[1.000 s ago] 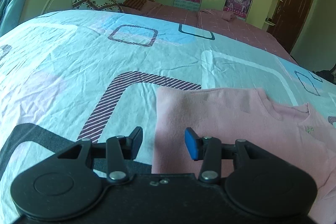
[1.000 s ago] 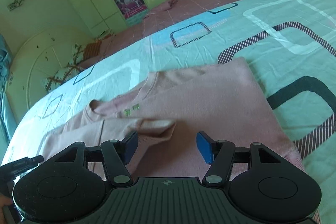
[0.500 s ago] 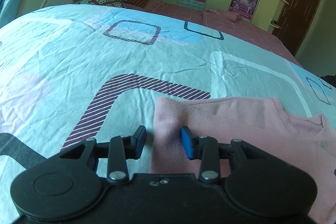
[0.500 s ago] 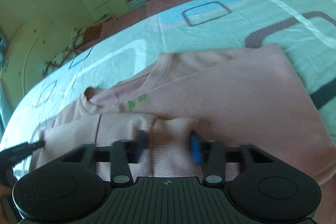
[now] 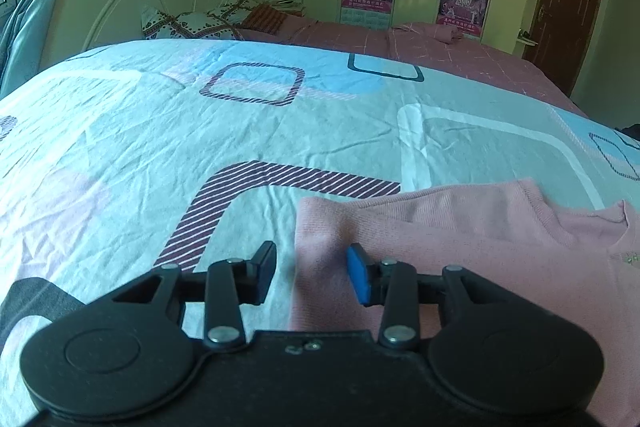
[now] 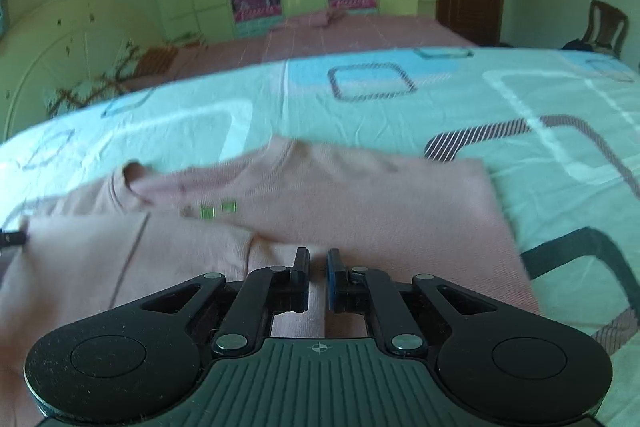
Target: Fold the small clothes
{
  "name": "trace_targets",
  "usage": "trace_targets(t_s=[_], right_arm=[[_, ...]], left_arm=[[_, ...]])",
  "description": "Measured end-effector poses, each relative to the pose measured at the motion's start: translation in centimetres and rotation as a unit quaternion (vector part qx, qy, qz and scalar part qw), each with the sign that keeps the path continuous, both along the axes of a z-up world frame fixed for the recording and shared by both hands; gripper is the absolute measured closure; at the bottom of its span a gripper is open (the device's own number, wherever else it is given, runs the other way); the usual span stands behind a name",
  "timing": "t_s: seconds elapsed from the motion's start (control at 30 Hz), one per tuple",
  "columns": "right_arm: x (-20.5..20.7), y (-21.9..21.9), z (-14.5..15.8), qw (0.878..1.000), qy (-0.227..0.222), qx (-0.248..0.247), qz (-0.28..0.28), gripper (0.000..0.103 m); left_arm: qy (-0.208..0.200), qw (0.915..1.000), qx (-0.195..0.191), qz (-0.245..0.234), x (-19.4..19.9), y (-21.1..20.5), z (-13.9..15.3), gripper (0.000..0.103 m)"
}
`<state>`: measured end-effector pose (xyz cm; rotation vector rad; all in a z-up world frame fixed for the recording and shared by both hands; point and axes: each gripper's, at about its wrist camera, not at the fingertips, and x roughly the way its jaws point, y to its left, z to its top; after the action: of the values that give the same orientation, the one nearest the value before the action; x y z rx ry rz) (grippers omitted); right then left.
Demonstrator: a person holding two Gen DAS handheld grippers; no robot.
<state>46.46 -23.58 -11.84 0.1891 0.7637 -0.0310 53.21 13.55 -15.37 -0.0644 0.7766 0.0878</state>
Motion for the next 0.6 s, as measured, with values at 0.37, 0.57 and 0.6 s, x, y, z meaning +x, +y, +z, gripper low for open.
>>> trace_targets(t_s=[0.37,0.57,0.6], right_arm=[[-0.2,4.2,0.7,0.998,0.004,0.018,0.067,0.055],[-0.7,5.1,-1.7,0.994,0.037,-0.049,0.088,0.056],[-0.9,5.0,-2.0,0.993,0.035,-0.062,0.092,0.056]], left_arm=[[0.01,0.9997,0.003,-0.022,-1.6,-2.6,0.0,0.057],[0.019,0.9996,0.012,-0.017,-1.2,-2.3,-0.6,0.054],[0.02,0.9996,0.014,-0.016,-1.2,-2.3,-0.6,0.054]])
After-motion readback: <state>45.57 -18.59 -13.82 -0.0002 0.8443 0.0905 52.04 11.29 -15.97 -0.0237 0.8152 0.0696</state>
